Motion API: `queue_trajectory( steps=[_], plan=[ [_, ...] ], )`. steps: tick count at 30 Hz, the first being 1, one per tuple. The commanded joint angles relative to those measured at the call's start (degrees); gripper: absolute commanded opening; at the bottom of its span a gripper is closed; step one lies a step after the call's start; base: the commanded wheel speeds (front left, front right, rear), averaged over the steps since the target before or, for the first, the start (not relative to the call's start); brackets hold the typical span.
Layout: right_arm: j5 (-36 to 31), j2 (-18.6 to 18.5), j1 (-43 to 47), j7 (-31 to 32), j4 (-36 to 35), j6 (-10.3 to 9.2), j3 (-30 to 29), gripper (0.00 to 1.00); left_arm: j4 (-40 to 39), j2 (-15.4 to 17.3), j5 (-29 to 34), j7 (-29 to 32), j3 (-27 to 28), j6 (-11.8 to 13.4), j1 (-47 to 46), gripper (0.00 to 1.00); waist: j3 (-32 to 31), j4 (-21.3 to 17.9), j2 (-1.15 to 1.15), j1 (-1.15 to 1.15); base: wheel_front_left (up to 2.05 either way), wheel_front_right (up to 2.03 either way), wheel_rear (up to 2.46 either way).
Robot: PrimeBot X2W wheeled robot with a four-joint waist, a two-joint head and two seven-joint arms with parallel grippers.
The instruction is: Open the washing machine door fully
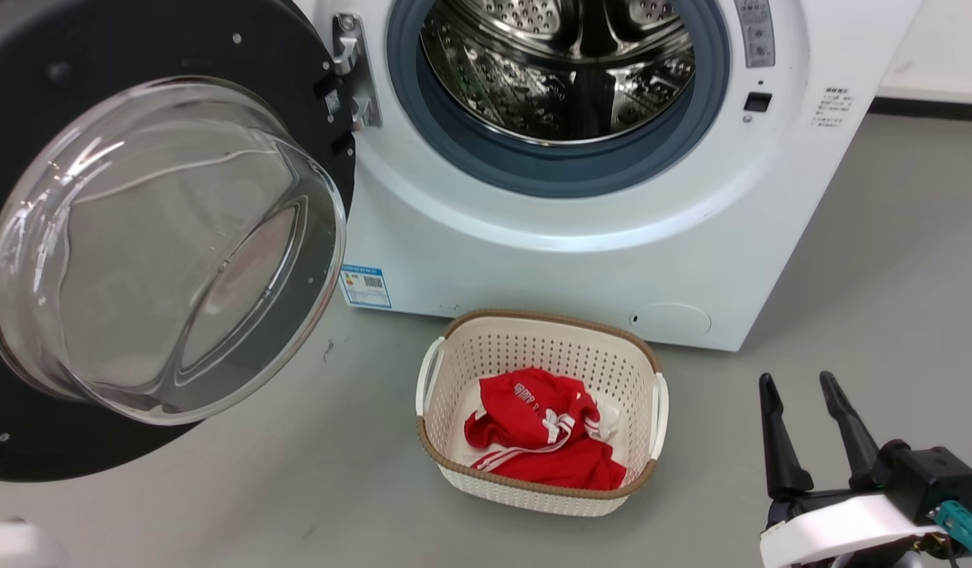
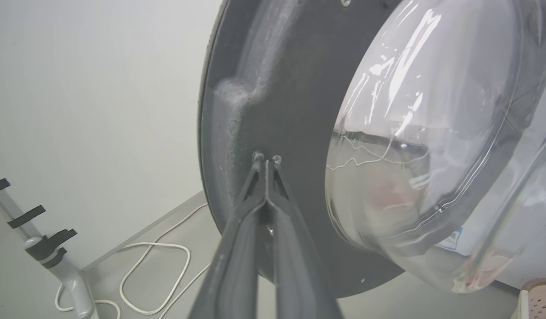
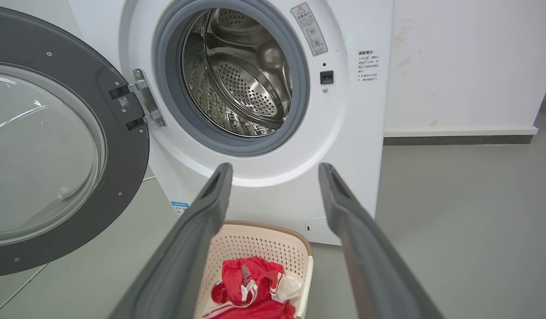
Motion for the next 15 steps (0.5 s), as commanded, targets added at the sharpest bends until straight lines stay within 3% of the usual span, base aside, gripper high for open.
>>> queue_trajectory(
  steps=[1,5,6,7,8,9,15],
  plan=[
    [0.1,0.1,0.4,-0.4,0.3,-0.02,0.3,1.00,-3.0,-2.1,1.0,-0.1,0.0,0.6,2.7,0.00,-1.0,-0.1,0.00,0.00,0.00,0.00,0.00],
    [0.3,0.1,1.0,-0.8,0.7,-0.02,0.3,1.00,-10.7,-7.6,3.0,-0.1,-2.0,0.4,7.6,0.00,-2.1,-0.1,0.00,0.00,0.00,0.00,0.00],
    [0.3,0.1,1.1,-0.8,0.7,-0.02,0.3,1.00,-12.5,-9.1,3.7,-0.1,-2.9,0.3,8.4,0.18,-2.3,-0.2,0.00,0.00,0.00,0.00,0.00],
    [0.2,0.1,1.1,-0.9,0.8,-0.02,0.3,1.00,-14.0,-10.6,4.4,-0.1,-3.9,0.2,9.2,0.44,-2.5,-0.2,0.00,0.00,0.00,0.00,0.00],
    [0.1,0.1,1.1,-1.0,0.8,-0.02,0.3,1.00,-15.4,-12.2,5.2,-0.1,-5.2,0.2,9.9,0.89,-2.6,-0.3,0.00,0.00,0.00,0.00,0.00],
    [0.0,0.1,1.0,-1.0,0.8,-0.02,0.3,1.00,-16.5,-13.1,5.6,-0.1,-6.2,-0.3,10.4,1.00,-2.7,-0.4,0.00,0.00,0.00,0.00,0.00],
    [-1.1,0.1,0.3,-1.3,0.1,-0.02,0.3,1.00,-20.9,-16.0,9.1,-0.1,-12.1,-3.7,9.1,1.00,-3.2,-2.0,0.00,0.00,0.00,0.00,0.00]
  ],
)
